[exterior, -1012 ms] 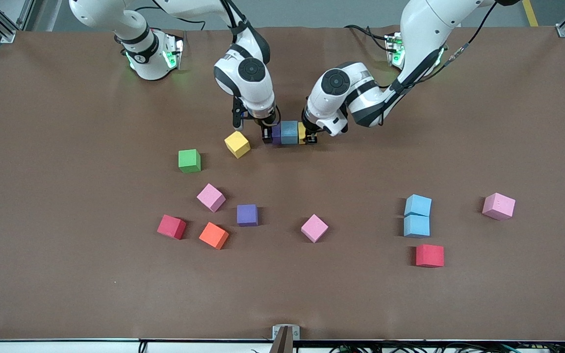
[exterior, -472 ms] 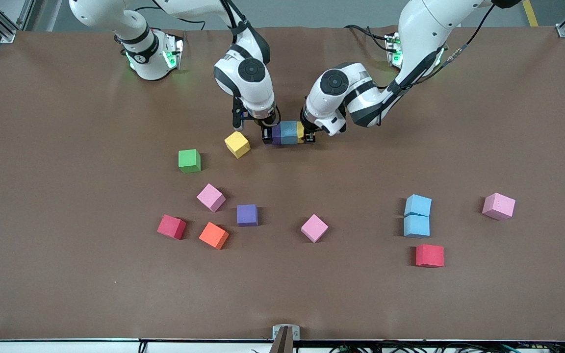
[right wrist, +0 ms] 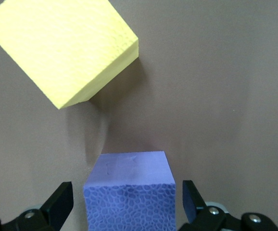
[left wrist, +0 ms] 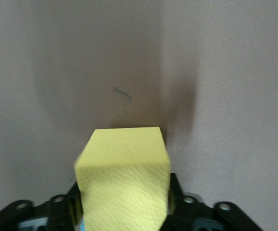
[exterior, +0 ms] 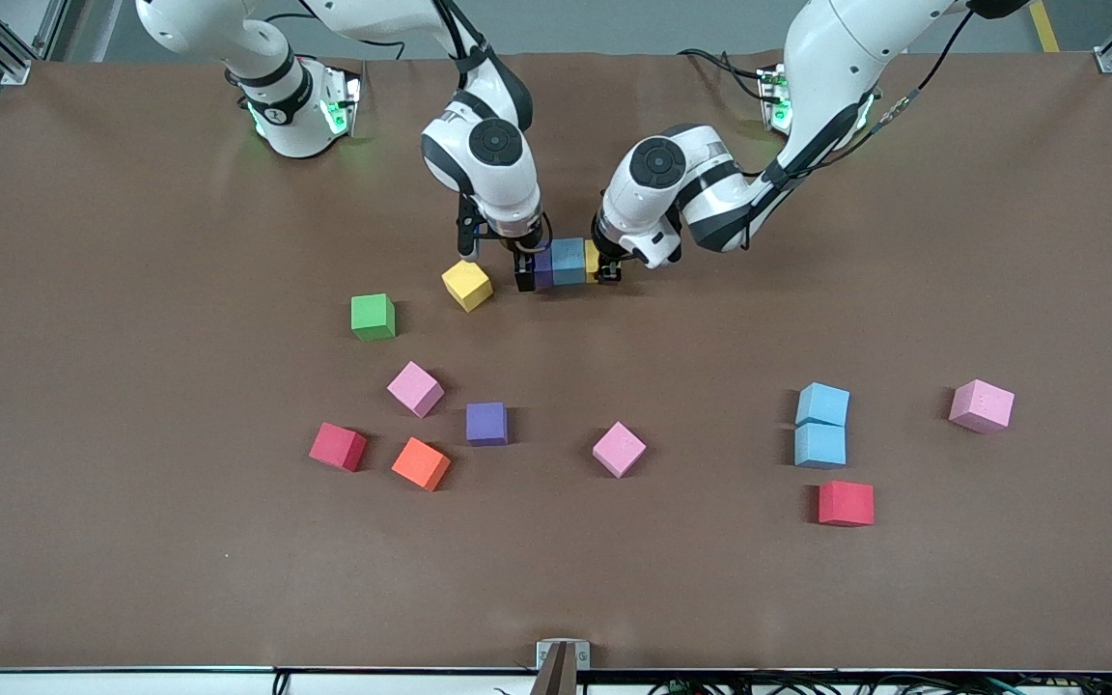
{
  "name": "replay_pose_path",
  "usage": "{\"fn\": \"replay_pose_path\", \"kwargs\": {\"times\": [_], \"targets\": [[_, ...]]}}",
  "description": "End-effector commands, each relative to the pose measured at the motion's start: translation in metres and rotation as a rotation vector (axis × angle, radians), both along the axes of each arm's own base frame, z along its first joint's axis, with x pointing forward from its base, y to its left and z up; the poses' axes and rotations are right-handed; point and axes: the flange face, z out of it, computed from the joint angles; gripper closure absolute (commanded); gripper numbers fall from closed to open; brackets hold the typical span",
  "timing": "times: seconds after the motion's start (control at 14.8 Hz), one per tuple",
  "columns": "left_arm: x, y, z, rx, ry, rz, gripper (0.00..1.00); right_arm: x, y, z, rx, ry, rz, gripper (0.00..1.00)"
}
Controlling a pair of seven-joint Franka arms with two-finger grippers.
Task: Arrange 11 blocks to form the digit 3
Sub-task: 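Carry the yellow cube with the left gripper and set it beside the blue cube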
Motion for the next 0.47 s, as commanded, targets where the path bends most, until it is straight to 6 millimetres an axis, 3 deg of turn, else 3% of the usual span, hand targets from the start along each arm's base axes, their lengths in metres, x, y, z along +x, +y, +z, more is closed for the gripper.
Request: {"fn": "replay_pose_path", "kwargs": {"times": [0.0, 0.2, 0.4], "targets": [[-0.001, -0.002, 0.001, -0.007, -0.024, 0.000, 0.00, 0.001, 0.004, -0.001, -0.004, -0.001, 0.010, 0.00], [0.001, -0.001, 0.006, -0.002, -0.036, -0.004, 0.00, 0.000, 0.003, -0.002, -0.011, 0.004, 0.021, 0.00], [0.003, -0.002, 0.024, 0.018, -0.069, -0.011, 0.00, -0.002, 0.002, -0.002, -0.028, 0.019, 0.031, 0.00]]}}
